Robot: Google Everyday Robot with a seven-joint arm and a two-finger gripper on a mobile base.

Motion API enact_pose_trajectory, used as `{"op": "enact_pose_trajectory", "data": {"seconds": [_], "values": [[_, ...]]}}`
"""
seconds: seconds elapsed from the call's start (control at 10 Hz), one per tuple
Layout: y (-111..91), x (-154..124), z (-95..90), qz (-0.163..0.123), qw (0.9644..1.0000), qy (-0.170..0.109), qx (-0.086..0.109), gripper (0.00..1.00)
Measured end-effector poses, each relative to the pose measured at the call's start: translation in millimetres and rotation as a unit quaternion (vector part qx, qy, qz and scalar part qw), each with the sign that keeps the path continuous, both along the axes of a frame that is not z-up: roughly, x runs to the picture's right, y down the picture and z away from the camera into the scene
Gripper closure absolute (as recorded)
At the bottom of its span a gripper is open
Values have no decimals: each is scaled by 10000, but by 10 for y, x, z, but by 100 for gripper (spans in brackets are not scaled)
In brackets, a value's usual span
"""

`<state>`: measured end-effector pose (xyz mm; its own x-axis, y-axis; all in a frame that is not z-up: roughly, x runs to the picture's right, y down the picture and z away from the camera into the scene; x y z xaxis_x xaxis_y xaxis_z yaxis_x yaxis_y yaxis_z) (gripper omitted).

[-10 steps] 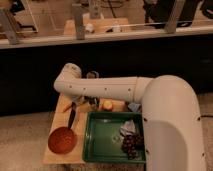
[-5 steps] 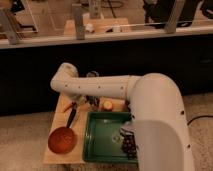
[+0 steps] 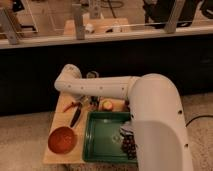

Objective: Place brush in metal cup

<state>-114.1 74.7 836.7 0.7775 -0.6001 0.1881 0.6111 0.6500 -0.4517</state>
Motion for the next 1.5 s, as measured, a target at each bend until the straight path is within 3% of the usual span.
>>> {"op": "enact_pose_trajectory", "data": {"seconds": [0.4,0.6,1.2,1.5], "values": [[55,77,58,84,9997,139,-154,81],[65,101,71,157,9995,51,-259,79],[72,69,80,112,9995,-54,-278,24],[83,36,84,69,9995,-88,-293,20]]}}
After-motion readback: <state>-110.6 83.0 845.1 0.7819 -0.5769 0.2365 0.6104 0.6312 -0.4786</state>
